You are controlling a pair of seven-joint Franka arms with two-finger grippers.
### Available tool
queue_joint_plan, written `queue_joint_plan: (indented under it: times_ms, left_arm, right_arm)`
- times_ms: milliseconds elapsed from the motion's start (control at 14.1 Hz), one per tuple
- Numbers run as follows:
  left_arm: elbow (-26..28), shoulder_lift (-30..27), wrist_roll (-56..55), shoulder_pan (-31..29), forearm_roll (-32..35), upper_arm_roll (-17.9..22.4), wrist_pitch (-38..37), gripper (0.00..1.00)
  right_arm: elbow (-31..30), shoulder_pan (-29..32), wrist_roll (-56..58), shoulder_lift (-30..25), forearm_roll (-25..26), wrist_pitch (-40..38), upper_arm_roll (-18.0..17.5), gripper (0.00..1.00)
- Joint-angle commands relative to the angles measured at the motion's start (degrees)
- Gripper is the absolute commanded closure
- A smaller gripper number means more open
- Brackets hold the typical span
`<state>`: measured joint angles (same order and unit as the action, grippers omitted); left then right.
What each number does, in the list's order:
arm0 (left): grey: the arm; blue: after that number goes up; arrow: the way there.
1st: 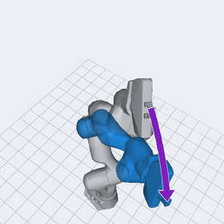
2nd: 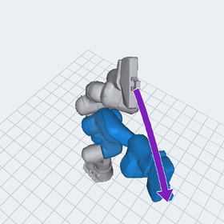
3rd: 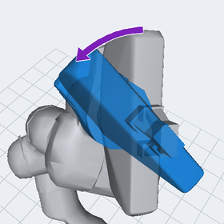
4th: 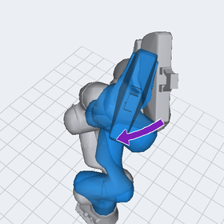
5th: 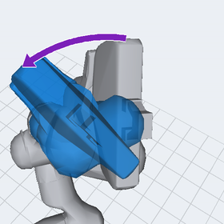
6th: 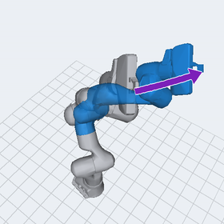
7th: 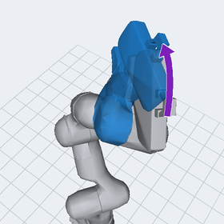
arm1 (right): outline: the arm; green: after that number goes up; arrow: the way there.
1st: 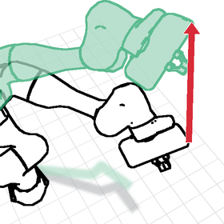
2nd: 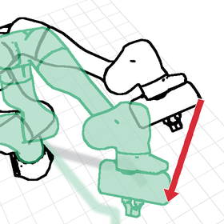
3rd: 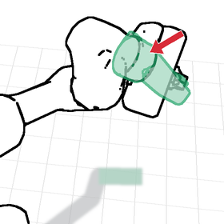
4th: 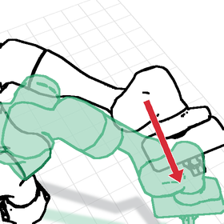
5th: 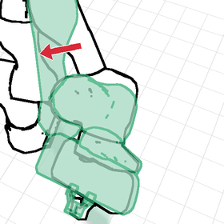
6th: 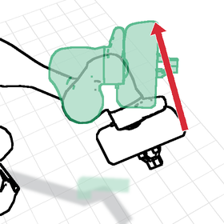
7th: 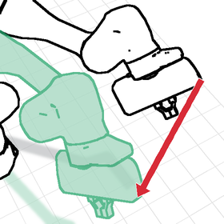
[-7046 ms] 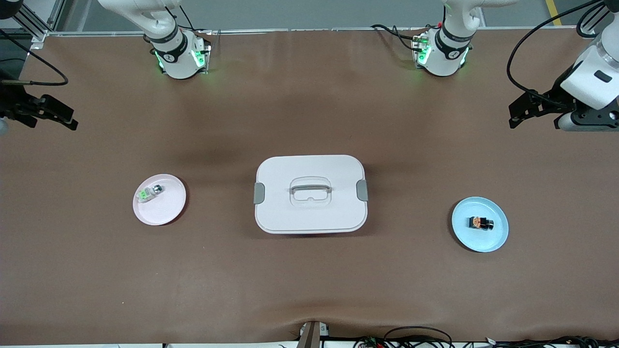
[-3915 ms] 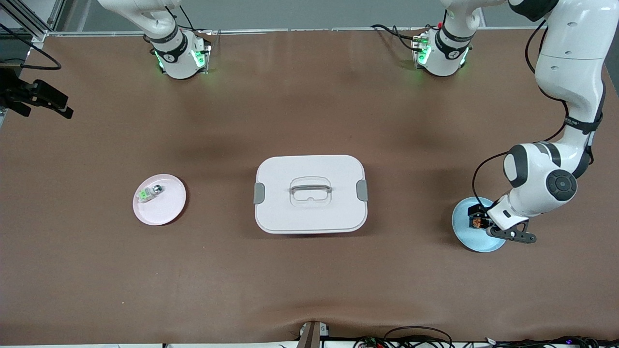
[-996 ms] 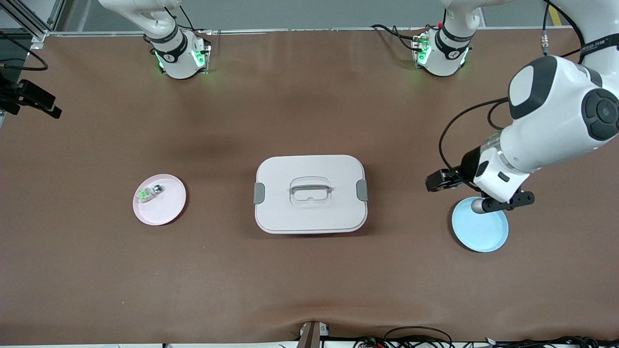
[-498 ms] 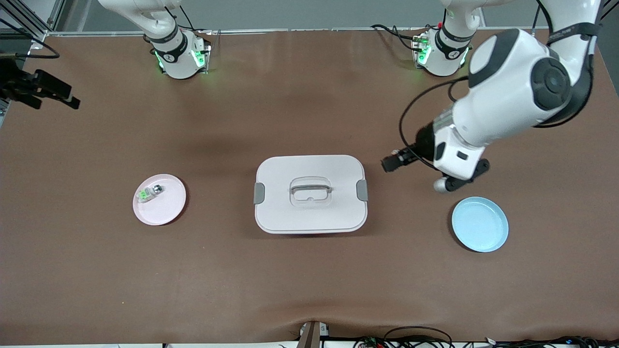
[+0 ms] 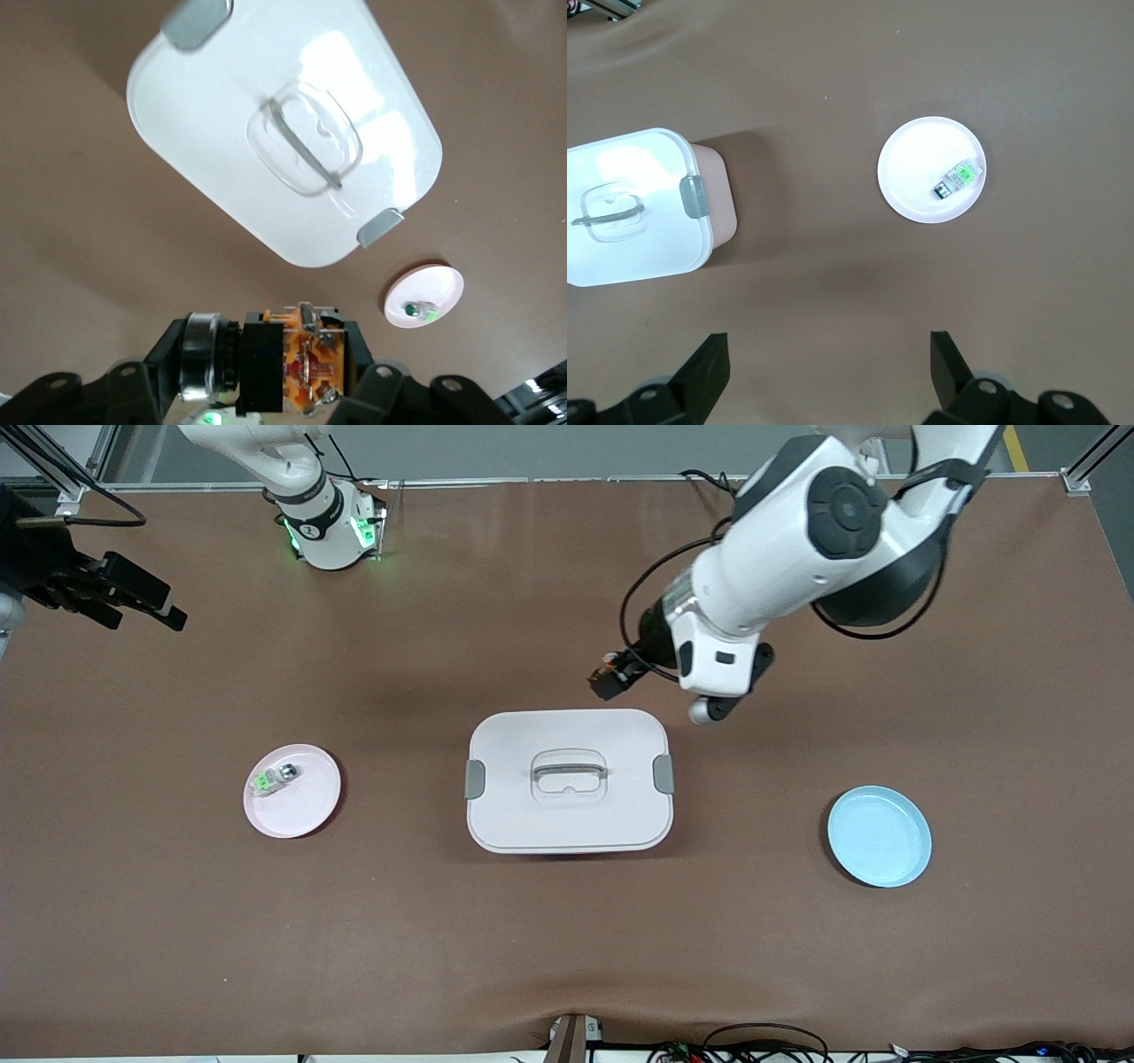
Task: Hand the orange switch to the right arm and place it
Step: 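Lift the orange switch with the left gripper toward the box, then hold the switch above the box while the right gripper reaches it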
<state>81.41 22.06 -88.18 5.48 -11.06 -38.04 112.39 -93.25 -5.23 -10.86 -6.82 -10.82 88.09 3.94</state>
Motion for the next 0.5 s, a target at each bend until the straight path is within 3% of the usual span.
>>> queue_joint_plan:
  times_ms: [0,142,427]
  left_arm:
    - [-2.0,3.4,-9.4,3.2,-1.3,-0.1,4.3,1.00]
    - [-3.4,6.0,-15.9,6.1,-2.1,-0.1,8.0,1.00]
    - [-6.4,10.2,-26.6,10.1,-2.0,0.1,13.6,1.00]
  right_arm:
    - [-6.0,-0.3,-1.5,-4.2,-2.6,5.0,-0.2,0.00]
    - [-14.1,0.2,-1.8,-9.5,-9.8,11.1,-0.1,0.00]
    - [-26.7,-0.3,-8.1,-18.0,-16.0,22.2,-1.6,0.00]
